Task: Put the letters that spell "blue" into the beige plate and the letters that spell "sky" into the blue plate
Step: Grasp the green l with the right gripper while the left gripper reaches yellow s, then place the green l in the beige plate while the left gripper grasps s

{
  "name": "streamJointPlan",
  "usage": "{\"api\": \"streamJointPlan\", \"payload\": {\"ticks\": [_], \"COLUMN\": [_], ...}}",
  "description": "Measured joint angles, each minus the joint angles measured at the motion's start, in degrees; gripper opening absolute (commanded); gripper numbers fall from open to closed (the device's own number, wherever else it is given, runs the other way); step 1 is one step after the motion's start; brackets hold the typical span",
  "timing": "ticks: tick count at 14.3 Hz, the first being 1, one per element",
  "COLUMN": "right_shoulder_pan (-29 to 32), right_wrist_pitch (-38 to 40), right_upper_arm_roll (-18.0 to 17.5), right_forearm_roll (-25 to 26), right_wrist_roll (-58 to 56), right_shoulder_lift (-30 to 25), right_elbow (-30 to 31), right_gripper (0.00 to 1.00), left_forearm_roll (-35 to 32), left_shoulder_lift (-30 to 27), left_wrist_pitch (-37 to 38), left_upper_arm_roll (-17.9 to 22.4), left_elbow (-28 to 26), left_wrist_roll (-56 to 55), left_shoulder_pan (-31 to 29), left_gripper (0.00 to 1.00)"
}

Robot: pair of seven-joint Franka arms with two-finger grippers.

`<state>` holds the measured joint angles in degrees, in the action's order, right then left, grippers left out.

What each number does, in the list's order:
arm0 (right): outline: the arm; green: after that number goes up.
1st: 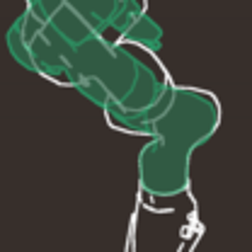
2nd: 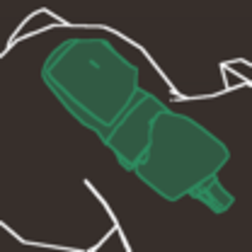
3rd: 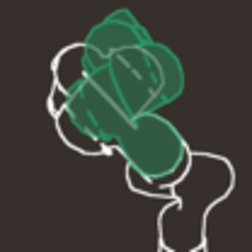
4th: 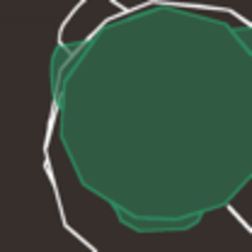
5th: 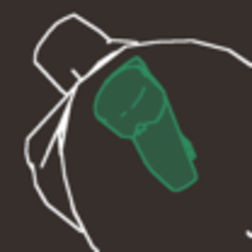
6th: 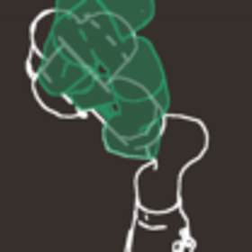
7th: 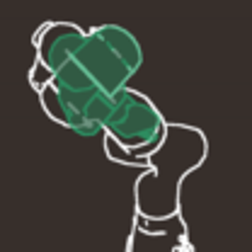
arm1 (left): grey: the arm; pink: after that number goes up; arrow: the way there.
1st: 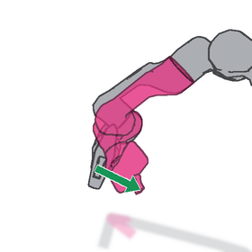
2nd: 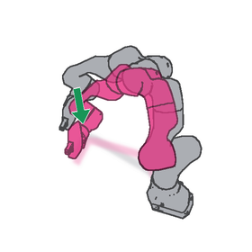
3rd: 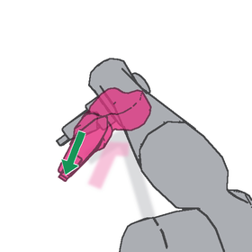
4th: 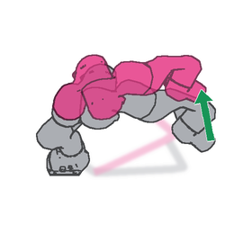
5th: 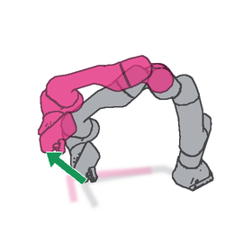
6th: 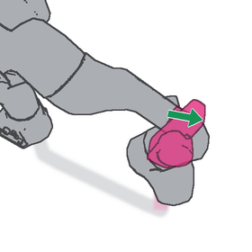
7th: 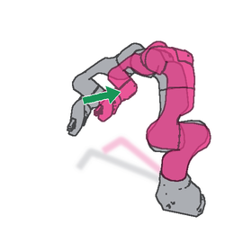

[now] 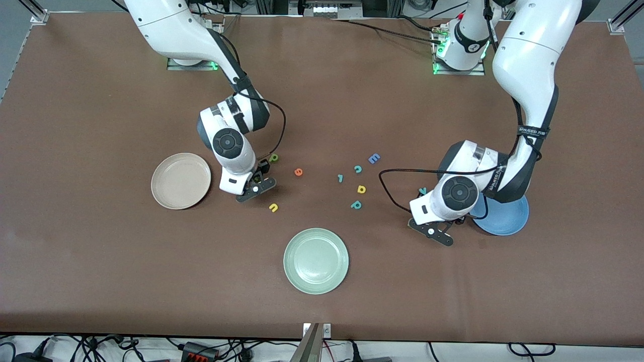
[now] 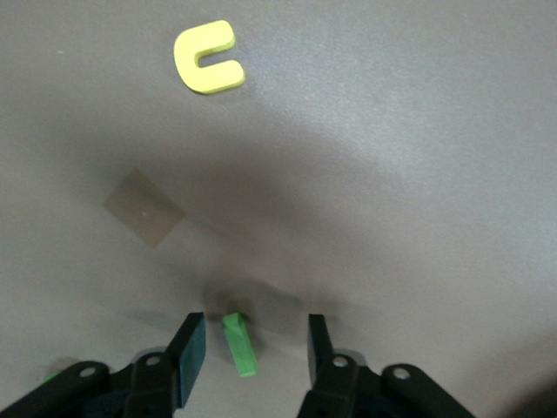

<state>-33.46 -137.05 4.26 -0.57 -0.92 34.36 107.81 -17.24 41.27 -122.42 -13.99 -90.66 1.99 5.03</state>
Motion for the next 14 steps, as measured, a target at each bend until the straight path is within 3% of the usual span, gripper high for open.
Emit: {"api": "streamJointPlan", "payload": {"ticks": [1, 2, 6, 14], "right_shoulder_pan": [-0.1, -0.1, 0.0, 1.9], "right_wrist_pitch": [-0.1, -0.2, -0.2, 1.9], "right_upper_arm_roll": [0.0, 0.0, 0.0, 1.2], "right_forearm_roll": [0.0, 0.0, 0.0, -0.8], "right_wrist_roll": [0.0, 0.0, 0.0, 1.6], "right_shoulder_lift": [0.0, 0.0, 0.3, -2.2], "right_elbow": [0.0, 0.0, 0.0, -1.9], "right_gripper": [0.22, 0.15, 0.01, 0.0], "left_forearm_roll": [0.0, 0.0, 0.0, -0.5], "left_shoulder_lift": [0.0, 0.0, 0.0, 0.6], "left_wrist_pitch": [-3.1, -5.6, -9.9, -11.3], "left_upper_arm_roll": [-1.7, -3.8, -7.2, -7.6], "left_elbow": [-2.0, -3.7, -6.8, -7.2], "left_wrist_roll": [0.1, 0.2, 0.4, 0.7], "left_shoulder_pan": [-1.9, -3.9, -7.3, -6.2], "left_gripper": [0.86, 0.86, 0.85, 0.81]}}
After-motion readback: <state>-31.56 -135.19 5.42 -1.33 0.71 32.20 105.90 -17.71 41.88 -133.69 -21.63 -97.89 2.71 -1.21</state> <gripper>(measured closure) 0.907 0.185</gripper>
